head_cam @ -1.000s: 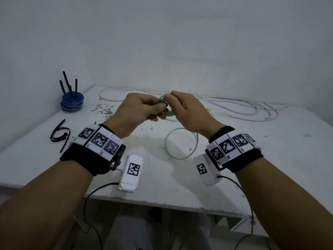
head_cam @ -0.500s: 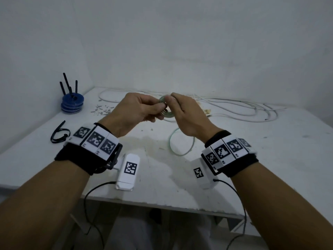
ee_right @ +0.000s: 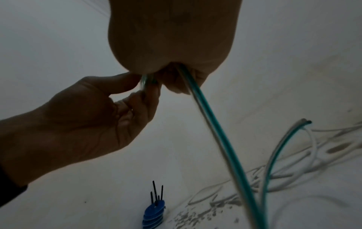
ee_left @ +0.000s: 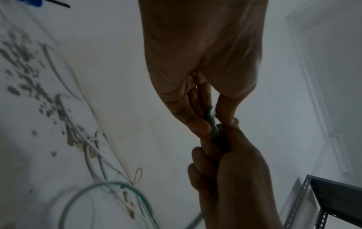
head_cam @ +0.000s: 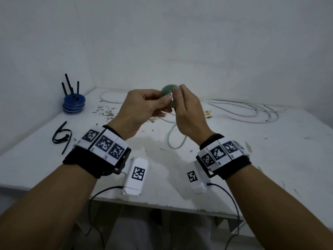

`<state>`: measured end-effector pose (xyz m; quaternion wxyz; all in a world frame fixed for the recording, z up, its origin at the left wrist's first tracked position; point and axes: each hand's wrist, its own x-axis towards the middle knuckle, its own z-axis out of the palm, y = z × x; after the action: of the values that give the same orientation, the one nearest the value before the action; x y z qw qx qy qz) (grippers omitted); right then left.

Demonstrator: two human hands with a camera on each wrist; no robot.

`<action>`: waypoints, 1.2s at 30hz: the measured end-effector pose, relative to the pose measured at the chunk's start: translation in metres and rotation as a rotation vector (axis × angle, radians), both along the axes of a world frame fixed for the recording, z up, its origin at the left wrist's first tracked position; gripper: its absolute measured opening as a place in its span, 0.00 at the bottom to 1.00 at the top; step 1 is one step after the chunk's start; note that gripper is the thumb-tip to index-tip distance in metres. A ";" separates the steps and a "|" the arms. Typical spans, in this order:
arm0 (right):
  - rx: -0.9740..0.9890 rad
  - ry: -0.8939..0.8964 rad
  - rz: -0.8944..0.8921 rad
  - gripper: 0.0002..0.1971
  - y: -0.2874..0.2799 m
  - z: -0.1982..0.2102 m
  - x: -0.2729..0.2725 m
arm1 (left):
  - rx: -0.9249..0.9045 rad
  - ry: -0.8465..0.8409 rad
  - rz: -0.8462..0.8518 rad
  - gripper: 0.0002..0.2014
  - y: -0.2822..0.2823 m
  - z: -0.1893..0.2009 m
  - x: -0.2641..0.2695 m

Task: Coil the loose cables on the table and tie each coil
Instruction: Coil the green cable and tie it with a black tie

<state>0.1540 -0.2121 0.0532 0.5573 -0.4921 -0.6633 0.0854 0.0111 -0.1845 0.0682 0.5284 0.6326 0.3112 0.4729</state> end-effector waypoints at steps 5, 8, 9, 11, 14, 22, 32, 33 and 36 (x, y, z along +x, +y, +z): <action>-0.097 -0.193 0.032 0.18 0.001 0.018 0.008 | -0.069 -0.066 0.038 0.05 0.003 0.001 -0.002; 0.033 0.040 0.004 0.18 -0.001 0.015 -0.001 | -0.218 -0.315 -0.013 0.05 -0.006 0.000 0.013; 0.051 0.093 0.002 0.19 -0.001 0.014 -0.004 | -0.256 -0.366 -0.027 0.05 -0.009 -0.002 0.016; 0.023 0.080 -0.010 0.20 0.000 0.011 -0.004 | -0.298 -0.380 -0.048 0.07 -0.010 -0.007 0.017; -0.022 -0.021 -0.047 0.17 -0.001 0.006 0.001 | -0.281 -0.183 0.007 0.13 -0.011 -0.011 0.014; 0.131 0.199 -0.167 0.18 -0.004 0.005 -0.005 | -0.669 0.302 -0.279 0.24 -0.028 -0.024 0.016; 0.004 0.201 -0.189 0.19 -0.007 -0.010 -0.001 | -0.418 -0.409 0.195 0.10 0.003 -0.018 0.017; -0.032 0.175 -0.185 0.19 -0.007 -0.013 0.000 | -0.369 -0.415 0.213 0.11 0.004 -0.013 0.016; -0.117 0.122 -0.158 0.21 -0.007 -0.021 0.002 | -0.242 -0.365 0.237 0.09 0.008 -0.004 0.013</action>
<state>0.1562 -0.2195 0.0319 0.5721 -0.5685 -0.5809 0.1096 0.0244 -0.1762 0.0645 0.5888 0.4278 0.3369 0.5973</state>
